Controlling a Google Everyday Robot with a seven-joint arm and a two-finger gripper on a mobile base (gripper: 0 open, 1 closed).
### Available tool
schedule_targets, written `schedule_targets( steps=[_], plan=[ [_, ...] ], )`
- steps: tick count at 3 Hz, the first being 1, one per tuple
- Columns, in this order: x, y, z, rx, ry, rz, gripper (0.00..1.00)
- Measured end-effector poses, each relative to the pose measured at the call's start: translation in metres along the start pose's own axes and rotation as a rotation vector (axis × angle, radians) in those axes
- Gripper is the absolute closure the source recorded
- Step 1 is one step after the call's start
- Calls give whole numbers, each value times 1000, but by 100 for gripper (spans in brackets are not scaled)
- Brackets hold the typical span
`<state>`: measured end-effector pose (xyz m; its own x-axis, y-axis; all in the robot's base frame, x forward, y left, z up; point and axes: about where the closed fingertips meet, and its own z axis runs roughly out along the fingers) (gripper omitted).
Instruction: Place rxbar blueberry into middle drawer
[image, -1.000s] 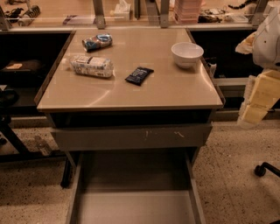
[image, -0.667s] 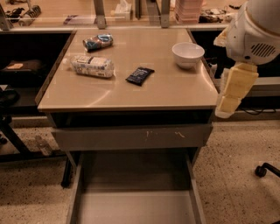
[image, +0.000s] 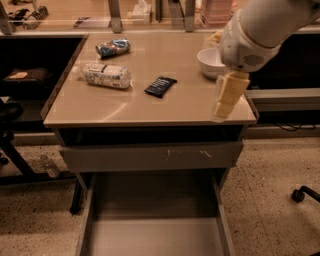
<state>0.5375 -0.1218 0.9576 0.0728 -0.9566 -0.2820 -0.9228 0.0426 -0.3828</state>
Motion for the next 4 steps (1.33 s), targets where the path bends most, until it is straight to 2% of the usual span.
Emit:
schedule_targets(
  steps=[1,2,3,4],
  plan=[
    [-2,-16,28,9,-158,-19,0],
    [-6,-27,47,-7,-303,16,0],
    [-9,-39,66,-52,-383,88,0],
    [-9,-40,66,-52,-383,88,0]
  ],
)
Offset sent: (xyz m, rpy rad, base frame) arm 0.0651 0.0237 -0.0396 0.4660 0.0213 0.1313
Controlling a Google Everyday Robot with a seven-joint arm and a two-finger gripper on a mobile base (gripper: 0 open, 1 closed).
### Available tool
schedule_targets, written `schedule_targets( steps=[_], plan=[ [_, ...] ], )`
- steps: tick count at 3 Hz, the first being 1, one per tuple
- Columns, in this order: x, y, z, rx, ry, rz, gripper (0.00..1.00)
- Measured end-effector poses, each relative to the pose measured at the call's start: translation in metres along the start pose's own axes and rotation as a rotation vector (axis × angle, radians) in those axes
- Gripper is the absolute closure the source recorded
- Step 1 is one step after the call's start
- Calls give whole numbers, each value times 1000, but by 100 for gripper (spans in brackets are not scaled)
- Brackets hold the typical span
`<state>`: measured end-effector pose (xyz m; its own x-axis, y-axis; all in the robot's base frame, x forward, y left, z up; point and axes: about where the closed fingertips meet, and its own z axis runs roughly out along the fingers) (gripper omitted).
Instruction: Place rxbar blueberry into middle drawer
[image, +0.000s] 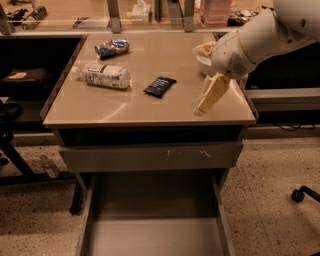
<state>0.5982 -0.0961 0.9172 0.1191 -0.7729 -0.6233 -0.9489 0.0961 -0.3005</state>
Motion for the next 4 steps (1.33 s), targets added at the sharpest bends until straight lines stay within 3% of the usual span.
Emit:
schedule_targets(
  steps=[1,2,4],
  plan=[
    [5,-10,12,4,-46,17,0],
    [12,-34,39,-6,-95,45,0],
    [13,-65,79,-69,-170,120,0]
  ],
)
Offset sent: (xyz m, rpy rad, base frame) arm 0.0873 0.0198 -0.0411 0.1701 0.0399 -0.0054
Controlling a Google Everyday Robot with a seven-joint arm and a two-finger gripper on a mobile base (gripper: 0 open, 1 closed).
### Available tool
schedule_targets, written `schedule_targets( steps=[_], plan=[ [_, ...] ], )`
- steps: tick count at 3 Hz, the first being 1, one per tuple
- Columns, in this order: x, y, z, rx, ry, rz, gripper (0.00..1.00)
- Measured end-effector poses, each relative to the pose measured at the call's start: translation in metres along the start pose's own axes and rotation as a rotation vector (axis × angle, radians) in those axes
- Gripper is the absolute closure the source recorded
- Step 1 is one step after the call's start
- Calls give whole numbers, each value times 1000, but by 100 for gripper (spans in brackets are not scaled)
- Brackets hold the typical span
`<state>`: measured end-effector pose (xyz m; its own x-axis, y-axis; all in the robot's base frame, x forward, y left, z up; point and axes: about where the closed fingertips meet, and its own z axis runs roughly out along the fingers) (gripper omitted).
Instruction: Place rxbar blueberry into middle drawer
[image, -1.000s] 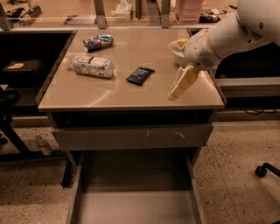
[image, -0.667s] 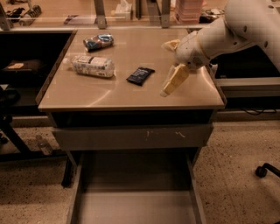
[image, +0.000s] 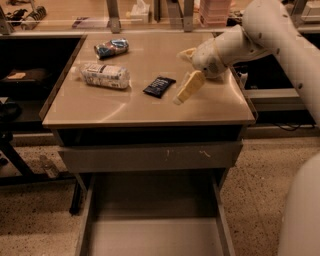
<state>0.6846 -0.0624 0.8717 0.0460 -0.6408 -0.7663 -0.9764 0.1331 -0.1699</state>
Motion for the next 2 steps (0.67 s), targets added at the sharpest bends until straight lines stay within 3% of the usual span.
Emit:
schedule_targets(
  steps=[2],
  plan=[
    [20,-16,39,-31,-35,88,0]
  ],
)
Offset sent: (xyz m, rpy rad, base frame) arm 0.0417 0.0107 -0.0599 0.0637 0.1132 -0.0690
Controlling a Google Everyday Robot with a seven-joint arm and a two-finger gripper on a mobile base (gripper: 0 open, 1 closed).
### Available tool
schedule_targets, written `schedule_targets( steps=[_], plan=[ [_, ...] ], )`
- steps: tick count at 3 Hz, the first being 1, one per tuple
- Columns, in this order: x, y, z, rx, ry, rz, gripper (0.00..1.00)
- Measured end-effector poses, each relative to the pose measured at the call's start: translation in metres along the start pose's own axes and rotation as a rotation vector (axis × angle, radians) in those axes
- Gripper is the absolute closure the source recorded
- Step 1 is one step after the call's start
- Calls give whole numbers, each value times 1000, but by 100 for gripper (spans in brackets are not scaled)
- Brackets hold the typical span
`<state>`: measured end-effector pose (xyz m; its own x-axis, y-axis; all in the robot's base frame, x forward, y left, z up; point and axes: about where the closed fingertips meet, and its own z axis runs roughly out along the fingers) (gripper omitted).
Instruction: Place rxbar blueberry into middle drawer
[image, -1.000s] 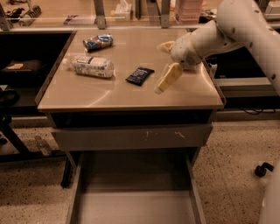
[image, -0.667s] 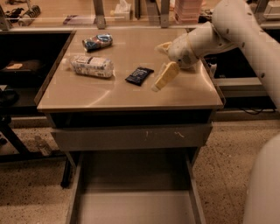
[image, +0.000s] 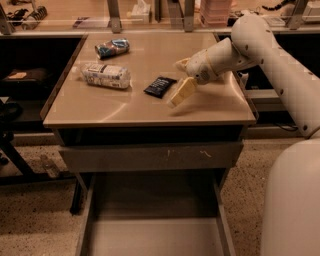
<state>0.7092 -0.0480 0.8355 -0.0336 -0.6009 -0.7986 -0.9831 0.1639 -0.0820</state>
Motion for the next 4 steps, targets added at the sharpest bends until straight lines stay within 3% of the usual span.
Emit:
schedule_targets(
  steps=[4],
  plan=[
    [3,-15,32,4,-5,68,0]
  ],
)
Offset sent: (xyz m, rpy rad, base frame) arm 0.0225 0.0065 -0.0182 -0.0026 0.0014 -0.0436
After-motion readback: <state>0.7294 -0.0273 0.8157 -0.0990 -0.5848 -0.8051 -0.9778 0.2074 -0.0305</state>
